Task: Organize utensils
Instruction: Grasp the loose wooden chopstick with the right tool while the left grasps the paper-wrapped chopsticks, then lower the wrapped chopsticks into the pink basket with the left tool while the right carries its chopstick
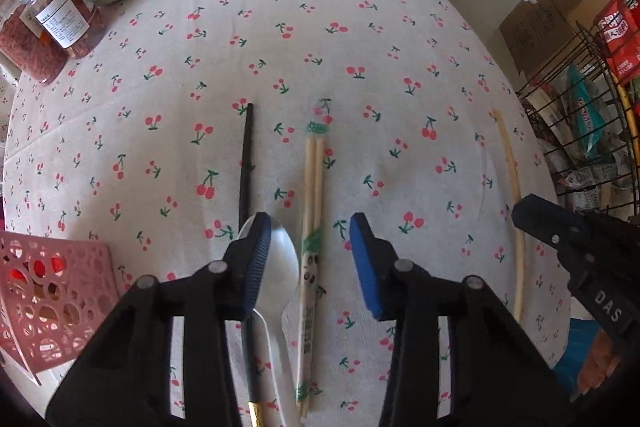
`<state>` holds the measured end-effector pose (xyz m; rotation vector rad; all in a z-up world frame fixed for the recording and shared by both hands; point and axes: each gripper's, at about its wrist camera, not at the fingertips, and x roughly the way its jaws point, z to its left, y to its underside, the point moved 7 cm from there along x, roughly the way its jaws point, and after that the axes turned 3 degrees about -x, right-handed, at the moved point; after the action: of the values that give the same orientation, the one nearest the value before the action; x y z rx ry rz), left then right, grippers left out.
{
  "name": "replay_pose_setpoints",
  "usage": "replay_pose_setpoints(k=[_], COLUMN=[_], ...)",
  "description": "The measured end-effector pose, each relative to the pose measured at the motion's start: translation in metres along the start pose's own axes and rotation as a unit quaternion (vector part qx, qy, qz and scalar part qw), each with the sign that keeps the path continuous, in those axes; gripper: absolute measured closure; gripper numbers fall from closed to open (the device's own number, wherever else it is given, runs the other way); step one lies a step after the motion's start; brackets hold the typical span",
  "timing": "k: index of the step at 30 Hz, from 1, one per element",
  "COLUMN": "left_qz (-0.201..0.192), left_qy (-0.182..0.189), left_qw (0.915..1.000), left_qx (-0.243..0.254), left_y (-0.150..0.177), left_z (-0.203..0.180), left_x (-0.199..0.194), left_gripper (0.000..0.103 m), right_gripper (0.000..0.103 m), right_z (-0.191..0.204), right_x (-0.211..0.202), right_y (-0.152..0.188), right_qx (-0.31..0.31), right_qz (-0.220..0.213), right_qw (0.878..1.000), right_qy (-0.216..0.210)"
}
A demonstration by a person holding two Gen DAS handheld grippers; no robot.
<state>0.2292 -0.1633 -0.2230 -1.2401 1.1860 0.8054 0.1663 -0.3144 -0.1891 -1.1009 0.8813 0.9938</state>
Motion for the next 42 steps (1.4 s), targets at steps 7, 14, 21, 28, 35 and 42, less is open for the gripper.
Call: replay_pose_setpoints(k=[7, 14, 21, 28, 35, 42], left_qz=[-0.003, 0.017, 0.036, -0.009, -0.079, -0.139], left_qy=[-0.015, -0.021, -0.021, -0.029, -0.004, 0.038], left_qw=[0.9998, 0.9985, 0.9984, 0.9982, 0.9944, 0.9867], left_qx=[0.016, 0.046, 0.039, 0.052, 0.071, 0.075], left_y=[-0.012, -0.020, -0.024, -0.019, -0.003, 0.021], left_z=[-0.006, -0.016, -0.025, -0.030, -0.038, -0.023], left_x=[0.001, 0.004, 0.022, 0.004, -0.048, -0.099], left_gripper=[0.071, 0.071, 0.092, 0.097, 0.097, 0.097], right_gripper=[0.097, 0.097, 0.097, 0.097, 0.097, 0.097], right_z=[-0.003, -0.002, 0.001, 0.011, 0.025, 0.059], right_x=[0.001, 0.006, 0.010, -0.002, -0.022, -0.058], right_y=[0.001, 0.000, 0.000, -0.005, 0.001, 0.004], right_qx=[0.010, 0.014, 0.010, 0.002, -0.011, -0.053], right_qz=[0.006, 0.010, 0.014, -0.014, -0.042, -0.089], right_qw=[1.000, 1.000, 1.000, 1.000, 0.999, 0.994], right_qy=[-0.011, -0.012, -0.010, -0.015, -0.015, -0.027])
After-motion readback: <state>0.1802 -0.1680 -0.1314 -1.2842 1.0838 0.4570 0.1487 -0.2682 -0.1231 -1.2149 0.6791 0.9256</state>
